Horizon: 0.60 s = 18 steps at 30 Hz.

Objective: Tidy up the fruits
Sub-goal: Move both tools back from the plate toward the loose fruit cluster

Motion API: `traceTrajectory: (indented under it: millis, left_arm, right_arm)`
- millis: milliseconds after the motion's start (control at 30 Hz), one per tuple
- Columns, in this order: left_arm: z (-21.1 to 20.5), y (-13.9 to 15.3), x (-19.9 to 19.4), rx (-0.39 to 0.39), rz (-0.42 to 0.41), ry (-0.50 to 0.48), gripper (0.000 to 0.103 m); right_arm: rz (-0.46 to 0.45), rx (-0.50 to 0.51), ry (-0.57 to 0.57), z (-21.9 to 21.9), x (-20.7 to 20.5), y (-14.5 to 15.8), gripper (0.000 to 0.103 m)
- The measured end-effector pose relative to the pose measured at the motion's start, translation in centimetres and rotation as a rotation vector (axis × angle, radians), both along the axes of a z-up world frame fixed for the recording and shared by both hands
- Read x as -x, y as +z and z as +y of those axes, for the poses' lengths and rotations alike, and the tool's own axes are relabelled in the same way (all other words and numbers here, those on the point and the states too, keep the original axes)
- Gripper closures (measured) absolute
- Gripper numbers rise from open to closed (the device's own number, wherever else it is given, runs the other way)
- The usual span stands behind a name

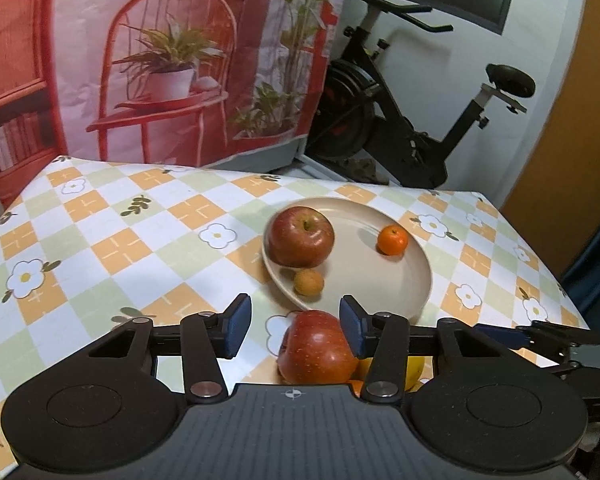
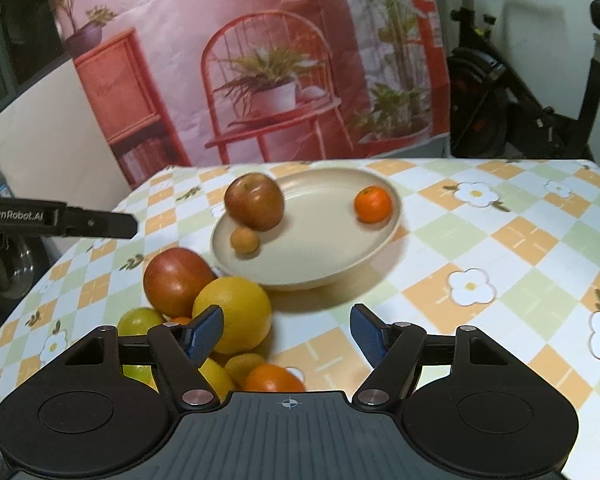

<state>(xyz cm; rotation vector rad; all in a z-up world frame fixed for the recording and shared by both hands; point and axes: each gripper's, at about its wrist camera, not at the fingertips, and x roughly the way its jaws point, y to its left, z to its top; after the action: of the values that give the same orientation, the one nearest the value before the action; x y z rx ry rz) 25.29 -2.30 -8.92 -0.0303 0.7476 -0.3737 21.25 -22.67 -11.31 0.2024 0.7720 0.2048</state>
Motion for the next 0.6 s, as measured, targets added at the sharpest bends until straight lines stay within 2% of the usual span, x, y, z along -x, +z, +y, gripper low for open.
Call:
traceTrajectory:
  millis: [367, 467, 600]
  left_arm:
    - [-0.3, -0.4, -0.9, -0.009, 0.011, -0.014, 0.052]
    - [-0.4, -0.4, -1.1, -0.009, 0.014, -0.018, 0.052]
    - [-0.7, -0.5, -1.3, -0.010, 0.016, -0.030, 0.052]
  right_arm:
    - [0.046, 0.003, 0.123, 2.9, -3.1, -0.5, 0.037]
    - [0.068, 0.025, 0.139, 3.4, -3.7, -0.9, 0.042]
    - [0.069, -0.007, 0.134, 2.4, -3.5, -0.9, 0.046]
